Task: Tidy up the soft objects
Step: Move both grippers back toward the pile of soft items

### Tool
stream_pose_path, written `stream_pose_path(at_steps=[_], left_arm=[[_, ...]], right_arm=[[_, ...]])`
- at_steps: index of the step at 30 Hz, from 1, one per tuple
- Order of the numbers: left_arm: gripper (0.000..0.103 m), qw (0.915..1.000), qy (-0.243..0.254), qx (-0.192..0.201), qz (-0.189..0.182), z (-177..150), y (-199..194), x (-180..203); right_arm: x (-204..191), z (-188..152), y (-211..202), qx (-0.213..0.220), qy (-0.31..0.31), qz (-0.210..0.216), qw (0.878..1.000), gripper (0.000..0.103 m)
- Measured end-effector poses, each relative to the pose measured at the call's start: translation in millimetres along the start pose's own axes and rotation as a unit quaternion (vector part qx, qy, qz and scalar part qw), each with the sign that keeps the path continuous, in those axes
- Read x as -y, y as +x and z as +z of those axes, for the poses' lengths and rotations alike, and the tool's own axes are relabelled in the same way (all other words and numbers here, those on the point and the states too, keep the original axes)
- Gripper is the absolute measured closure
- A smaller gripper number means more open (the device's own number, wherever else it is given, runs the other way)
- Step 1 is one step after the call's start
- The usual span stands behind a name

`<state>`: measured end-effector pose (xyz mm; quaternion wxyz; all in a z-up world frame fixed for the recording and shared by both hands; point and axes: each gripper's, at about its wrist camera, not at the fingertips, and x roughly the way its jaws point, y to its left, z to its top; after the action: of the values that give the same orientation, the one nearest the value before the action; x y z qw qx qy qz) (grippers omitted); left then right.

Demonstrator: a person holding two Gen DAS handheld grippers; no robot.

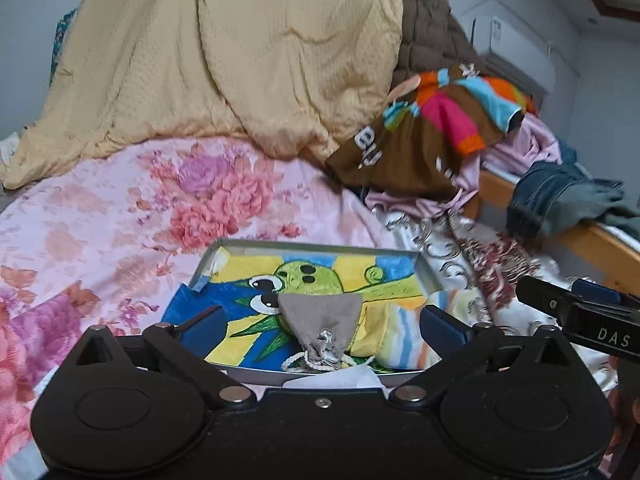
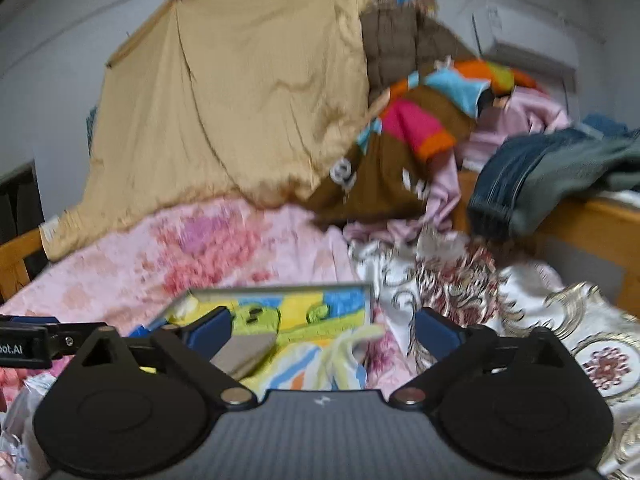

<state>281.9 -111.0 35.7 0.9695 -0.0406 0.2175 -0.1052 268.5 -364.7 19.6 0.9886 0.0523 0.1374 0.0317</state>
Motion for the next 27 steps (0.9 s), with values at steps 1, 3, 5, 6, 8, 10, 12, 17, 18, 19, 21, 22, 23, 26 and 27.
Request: stream_pose_path(at_steps=[1, 3, 5, 6, 8, 10, 12, 17, 18, 19, 21, 22, 23, 26, 27], left_arm=[[0.001, 1.0000, 0.001, 0.007, -0.001, -0.8, -9.2, 0.1], [0.001, 0.9998, 0.001, 0.020, -0.003, -2.8, -24.4, -0.2], [0.001, 0.9994, 0.001, 0.033, -0.007, -6.1, -40.6, -0.9], [0.001, 0.9993, 0.000, 0.038, -0.006, -8.0, -48.3, -1.7], [0.001, 0.9990, -0.007, 0.043, -0.007, -11.3, -61.3, -4.8], [0.001, 0.9986, -0.021, 0.047, -0.010, -15.9, -73.5, -9.3], [0.001, 0.9981, -0.034, 0.050, -0.013, -21.4, -85.9, -15.1], [0.001, 0.9973, -0.052, 0.051, -0.011, -37.6, -113.6, -29.8], [0.001, 0.9972, -0.054, 0.051, -0.010, -41.0, -118.3, -32.6], [0.001, 0.9972, -0.055, 0.050, -0.009, -44.7, -122.9, -35.5], [0.001, 0.9973, -0.058, 0.044, -0.007, -52.9, -131.0, -40.7], [0.001, 0.9974, -0.058, 0.041, -0.007, -55.9, -133.2, -42.3], [0.001, 0.9975, -0.058, 0.038, -0.006, -59.7, -136.1, -44.0], [0.001, 0.9974, -0.065, 0.029, -0.008, -71.4, -144.2, -49.1], [0.001, 0.9974, -0.067, 0.024, -0.010, -75.1, -146.3, -50.2]], right_arm=[[-2.5, 0.2, -8.3, 0.013, -0.003, 0.000, 1.000, 0.000], [-8.9, 0.5, -25.8, 0.040, -0.011, -0.001, 0.999, 0.000], [-14.7, 0.7, -40.0, 0.057, -0.015, -0.002, 0.998, 0.000], [-17.3, -0.3, -47.9, 0.065, -0.015, 0.000, 0.998, 0.000], [-21.0, -4.3, -61.7, 0.072, -0.013, 0.006, 0.997, 0.000], [-24.2, -10.0, -74.6, 0.074, -0.007, 0.012, 0.997, 0.000], [-27.3, -15.3, -86.0, 0.072, -0.003, 0.018, 0.997, 0.000], [-39.1, -28.1, -113.7, 0.068, -0.001, 0.016, 0.998, 0.000], [-41.9, -32.0, -118.5, 0.064, -0.001, 0.016, 0.998, 0.000], [-44.7, -35.6, -122.4, 0.058, -0.001, 0.015, 0.998, 0.000], [-50.5, -42.7, -130.5, 0.046, -0.002, 0.012, 0.999, 0.000], [-53.3, -45.7, -133.9, 0.042, -0.003, 0.011, 0.999, 0.000], [-56.1, -48.9, -137.9, 0.036, -0.001, 0.011, 0.999, 0.000], [-62.3, -58.1, -147.6, 0.025, 0.002, 0.015, 1.000, 0.000], [-64.3, -60.8, -150.9, 0.023, 0.003, 0.017, 1.000, 0.000]])
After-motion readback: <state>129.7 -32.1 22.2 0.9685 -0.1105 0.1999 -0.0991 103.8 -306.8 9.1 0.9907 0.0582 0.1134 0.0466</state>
